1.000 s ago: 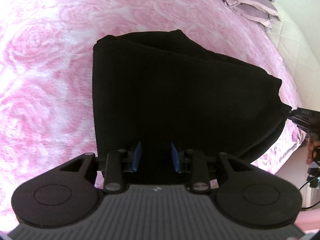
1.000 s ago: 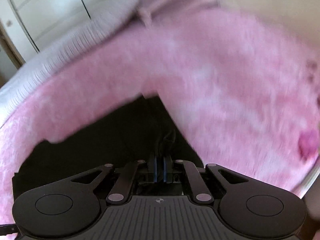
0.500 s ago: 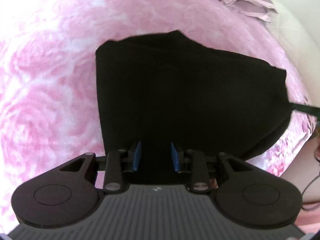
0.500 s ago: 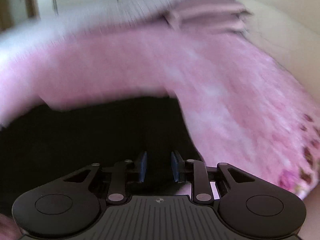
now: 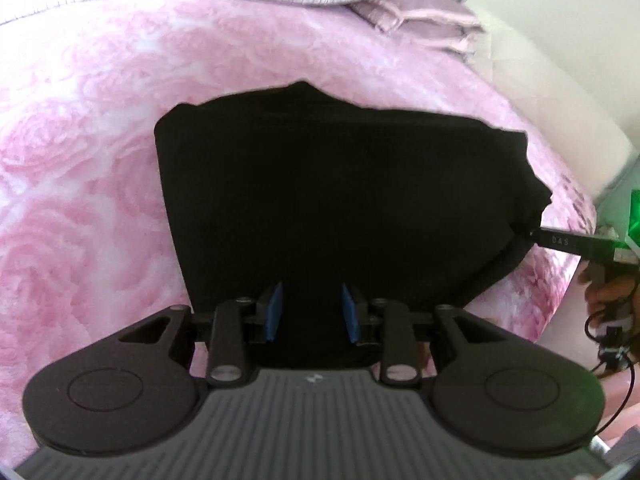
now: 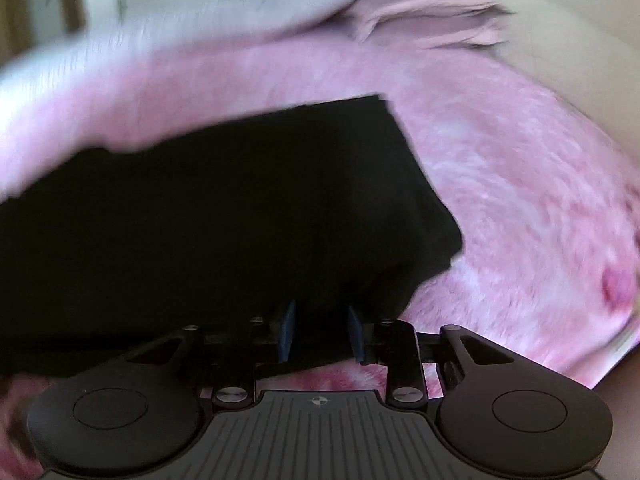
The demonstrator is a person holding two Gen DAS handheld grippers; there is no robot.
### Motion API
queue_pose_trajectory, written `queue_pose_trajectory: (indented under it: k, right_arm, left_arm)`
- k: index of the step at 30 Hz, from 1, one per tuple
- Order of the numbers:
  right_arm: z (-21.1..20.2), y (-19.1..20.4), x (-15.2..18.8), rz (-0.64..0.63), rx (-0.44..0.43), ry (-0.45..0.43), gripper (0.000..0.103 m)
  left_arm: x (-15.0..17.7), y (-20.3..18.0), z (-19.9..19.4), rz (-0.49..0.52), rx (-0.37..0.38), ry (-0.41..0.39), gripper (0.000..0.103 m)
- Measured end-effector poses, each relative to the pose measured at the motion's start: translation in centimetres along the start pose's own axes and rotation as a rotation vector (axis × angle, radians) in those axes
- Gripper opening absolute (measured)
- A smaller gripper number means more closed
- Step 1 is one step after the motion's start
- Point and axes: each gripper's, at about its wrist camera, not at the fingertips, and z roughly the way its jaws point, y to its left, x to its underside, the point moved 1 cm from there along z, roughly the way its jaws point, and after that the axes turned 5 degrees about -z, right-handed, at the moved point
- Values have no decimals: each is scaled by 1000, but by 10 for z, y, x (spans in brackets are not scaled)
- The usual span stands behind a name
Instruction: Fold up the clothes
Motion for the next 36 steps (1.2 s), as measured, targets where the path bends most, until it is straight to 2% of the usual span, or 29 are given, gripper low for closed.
queue_pose_trajectory:
  k: [5,7,9,12,15,17,23,25,29,36]
  right_arm:
    - [-3,5,20,-33,8,-103,31]
    - [-8,8,25,-29,21,-124,31]
    - [-21,13,23,8,46,-85,31]
    - [-55,25,18,61,25,-61,32]
    - [-84,39,26,75,-23,-98,34]
    - [-94,48,35,73,-21,-67,34]
    - [-135,68,72,62,-60,-46,42]
    - [-148,72,79,58,-60,-60,44]
    - [-172,75,81,41,-40,-129,57]
    - [-195,77,81,12,-47,-185,61]
  left_arm:
    - [21,-8,-1,31,-41,-140,27]
    - [25,-17,-8,-13,-90,-148,27]
    - [26,-27,-18,-59,-140,-138,27]
    - [26,-42,-39,-75,-175,-159,29]
    - [38,-55,-59,-81,-236,-169,32]
    - [51,-65,-71,-81,-266,-160,36]
    - [88,-100,-95,-22,-311,-152,38]
    - [95,-111,-105,5,-319,-172,43]
    - [104,-131,-121,63,-349,-208,44]
    - [116,-151,-139,130,-369,-247,47]
